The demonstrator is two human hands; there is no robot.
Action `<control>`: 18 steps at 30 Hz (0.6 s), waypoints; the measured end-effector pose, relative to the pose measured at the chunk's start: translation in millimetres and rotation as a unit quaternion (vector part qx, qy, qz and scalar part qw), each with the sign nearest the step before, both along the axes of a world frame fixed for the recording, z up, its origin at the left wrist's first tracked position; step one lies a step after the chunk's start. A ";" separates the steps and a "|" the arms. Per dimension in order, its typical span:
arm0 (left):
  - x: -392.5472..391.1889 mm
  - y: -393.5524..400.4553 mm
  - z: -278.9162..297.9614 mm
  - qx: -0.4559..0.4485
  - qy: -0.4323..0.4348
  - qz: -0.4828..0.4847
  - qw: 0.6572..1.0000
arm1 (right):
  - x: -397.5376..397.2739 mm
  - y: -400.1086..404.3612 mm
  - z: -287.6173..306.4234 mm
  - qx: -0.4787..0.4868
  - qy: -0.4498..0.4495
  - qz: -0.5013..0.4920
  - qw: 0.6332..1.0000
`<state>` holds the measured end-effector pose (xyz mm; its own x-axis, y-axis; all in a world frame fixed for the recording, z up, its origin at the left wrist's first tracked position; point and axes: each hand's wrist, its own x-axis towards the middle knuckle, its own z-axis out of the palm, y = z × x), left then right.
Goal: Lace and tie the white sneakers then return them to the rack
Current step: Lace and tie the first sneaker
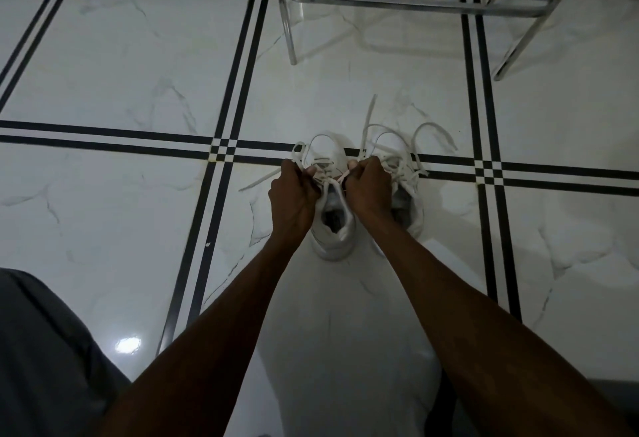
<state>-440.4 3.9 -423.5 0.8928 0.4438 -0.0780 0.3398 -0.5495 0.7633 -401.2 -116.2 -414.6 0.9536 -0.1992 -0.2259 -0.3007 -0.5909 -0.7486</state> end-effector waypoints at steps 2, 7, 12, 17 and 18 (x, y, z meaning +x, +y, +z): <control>-1.3 1.0 -2.0 -0.021 -0.012 0.000 1.000 | -1.6 -1.1 -0.3 0.005 0.003 0.013 1.000; 1.0 3.4 -0.9 -0.012 -0.013 0.013 1.000 | -4.7 -2.1 2.3 0.024 0.006 0.049 0.998; 4.8 5.7 1.7 0.010 0.008 0.017 1.000 | -6.0 -0.5 8.0 0.033 0.027 0.066 0.997; 1.9 0.1 1.4 -0.011 0.006 0.024 1.000 | -6.5 -6.2 7.9 0.072 0.065 0.036 0.995; 1.7 -0.5 0.8 -0.022 0.000 0.023 0.999 | -5.4 -7.5 6.9 0.074 0.064 0.042 0.994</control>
